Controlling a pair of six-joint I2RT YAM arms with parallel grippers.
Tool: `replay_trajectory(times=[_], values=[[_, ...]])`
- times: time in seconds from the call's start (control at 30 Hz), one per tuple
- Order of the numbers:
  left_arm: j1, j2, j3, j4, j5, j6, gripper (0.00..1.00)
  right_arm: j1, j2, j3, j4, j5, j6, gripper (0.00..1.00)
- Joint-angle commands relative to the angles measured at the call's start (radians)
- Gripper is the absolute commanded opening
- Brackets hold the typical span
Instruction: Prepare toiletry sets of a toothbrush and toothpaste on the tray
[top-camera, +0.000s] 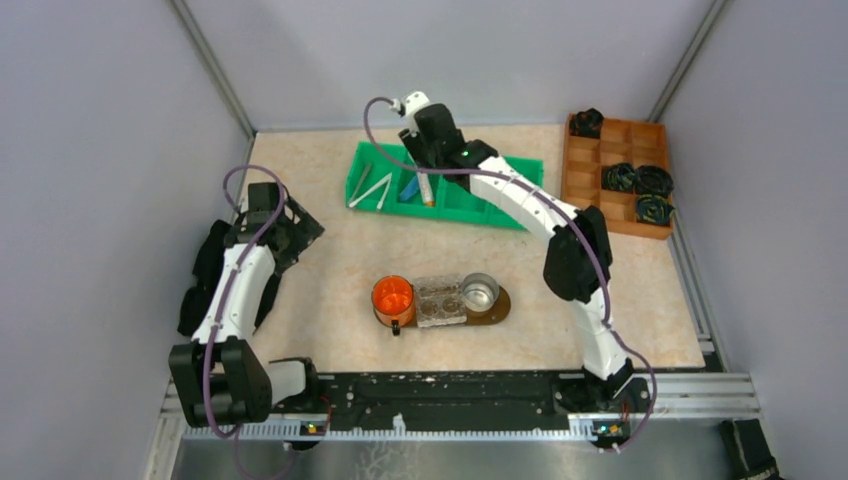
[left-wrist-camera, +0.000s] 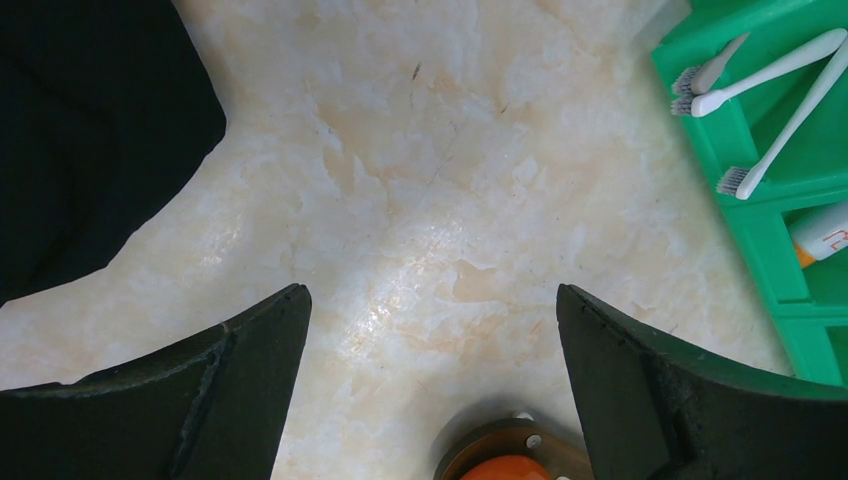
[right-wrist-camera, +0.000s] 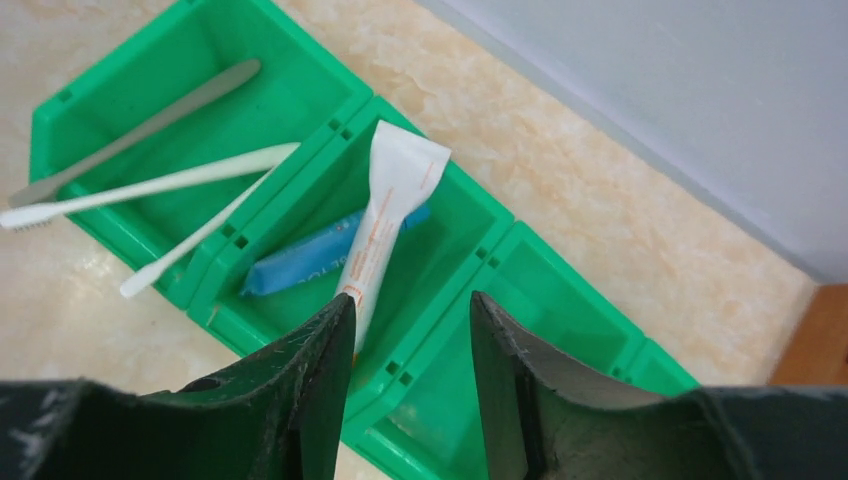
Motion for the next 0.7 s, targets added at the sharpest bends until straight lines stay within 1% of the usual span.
replay_trajectory(times=[0.0, 0.1, 0.13, 0.17, 0.23, 0.3, 0.37, 0.47, 0.67], values=[[0.008, -0.001, -0.019, 0.024, 0.016, 0.012, 0.99, -0.091, 0.116, 0.233, -0.141, -0.218, 0.18, 0.46], [0.009, -0.001, -0.022, 0.026, 0.019, 0.012, 0.99, -0.102, 0.299, 0.515, -0.319, -0.208, 0.186, 0.47], [0.008, -0.001, -0.022, 0.026, 0.021, 0.01, 0.99, -0.103, 0.342, 0.585, -0.373, -0.206, 0.186, 0.47], [0.008, -0.001, -0.023, 0.027, 0.022, 0.011, 0.99, -0.102, 0.361, 0.615, -0.385, -0.21, 0.191, 0.47], [0.008, -0.003, -0.026, 0.029, 0.021, 0.009, 0.99, -0.101, 0.34, 0.55, -0.359, -0.225, 0.209, 0.47], [0.008, -0.001, -0.03, 0.031, 0.024, 0.009, 0.99, -0.102, 0.275, 0.392, -0.255, -0.238, 0.24, 0.47], [0.007, -0.001, -0.034, 0.033, 0.025, 0.009, 0.99, -0.102, 0.233, 0.293, -0.199, -0.247, 0.262, 0.47], [0.008, -0.002, -0.04, 0.034, 0.027, 0.01, 0.99, -0.102, 0.24, 0.296, -0.208, -0.271, 0.281, 0.47], [0.007, -0.009, -0.046, 0.038, 0.032, 0.01, 0.99, -0.099, 0.254, 0.289, -0.206, -0.263, 0.3, 0.48]])
